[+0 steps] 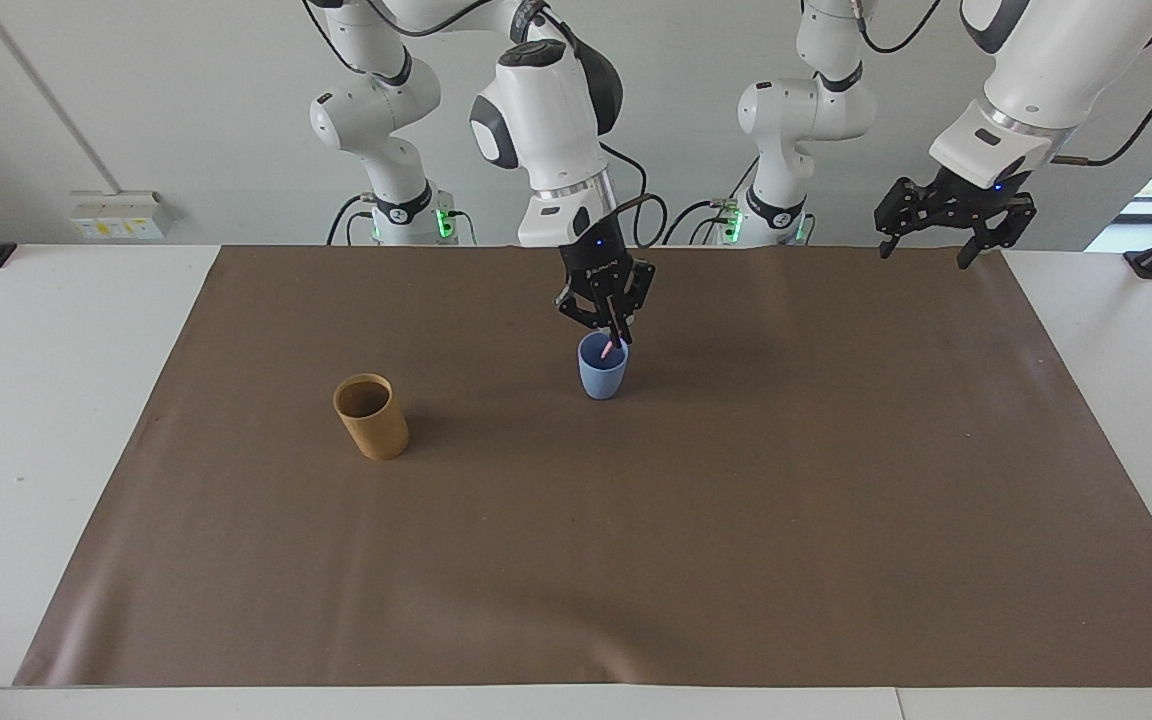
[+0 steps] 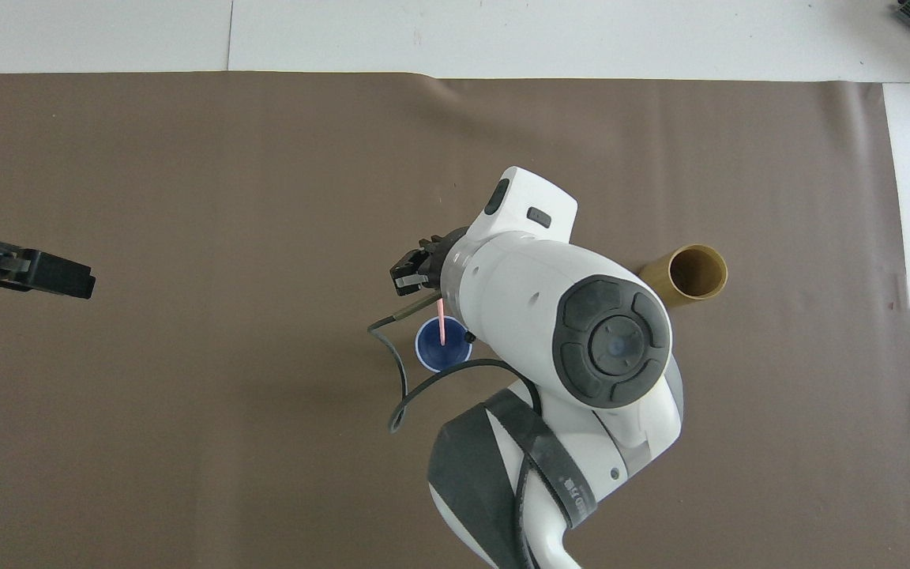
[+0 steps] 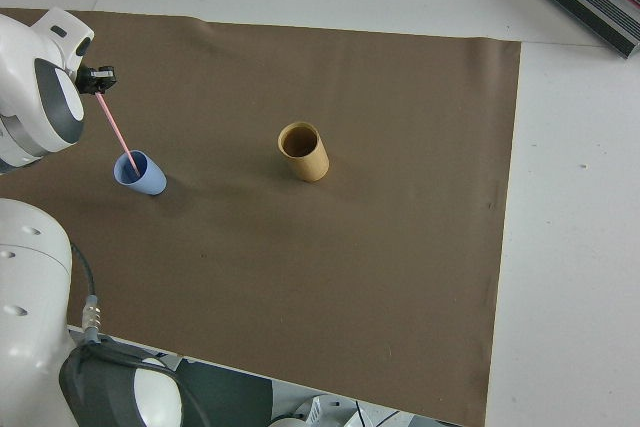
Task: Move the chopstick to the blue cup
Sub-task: 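Carry the chopstick with the right gripper over the blue cup, then lower the chopstick into the blue cup and open the right gripper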
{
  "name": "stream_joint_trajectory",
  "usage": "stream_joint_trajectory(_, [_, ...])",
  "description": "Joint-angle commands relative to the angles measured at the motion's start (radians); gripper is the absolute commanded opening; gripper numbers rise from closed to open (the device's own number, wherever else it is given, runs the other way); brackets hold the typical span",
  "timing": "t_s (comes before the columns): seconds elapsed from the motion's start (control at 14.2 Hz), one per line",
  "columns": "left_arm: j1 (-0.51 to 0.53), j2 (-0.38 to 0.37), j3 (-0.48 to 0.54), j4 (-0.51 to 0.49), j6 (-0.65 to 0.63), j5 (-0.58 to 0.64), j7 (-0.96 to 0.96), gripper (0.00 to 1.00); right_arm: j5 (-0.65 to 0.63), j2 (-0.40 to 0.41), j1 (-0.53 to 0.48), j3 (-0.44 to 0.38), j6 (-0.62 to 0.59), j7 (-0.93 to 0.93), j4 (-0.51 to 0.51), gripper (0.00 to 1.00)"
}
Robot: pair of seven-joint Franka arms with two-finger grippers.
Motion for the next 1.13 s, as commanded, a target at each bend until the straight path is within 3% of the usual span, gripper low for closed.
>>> stream_joint_trajectory(0.0, [0.011, -0.022, -0.009, -0.021, -0.005, 0.019, -0.004, 1.00, -0.033, -0.008, 0.004, -0.001, 0.031, 0.041, -0.047, 0.19])
stream_joint_trajectory(0.07, [0.011, -0.022, -0.009, -0.021, -0.005, 0.019, -0.004, 1.00, -0.033, -0.005, 0.006, -0.001, 0.052, 0.043, -0.064, 0.54])
stream_joint_trajectory(0.14, [0.010, -0.022, -0.009, -0.021, -0.005, 0.019, -0.004, 1.00, -0.033, -0.007, 0.006, -0.001, 0.057, 0.052, -0.069, 1.00])
stream_joint_trajectory(0.49, [0.008, -0.022, -0.010, -0.021, -0.005, 0.019, -0.002, 1.00, -0.035, -0.018, -0.008, -0.007, 0.034, 0.070, -0.055, 1.00])
stream_joint_trajectory(1.06, [0.010, -0.022, -0.010, -0.022, -0.003, 0.012, -0.010, 1.00, -0.021, -0.128, -0.235, -0.016, -0.358, 0.057, 0.110, 1.00])
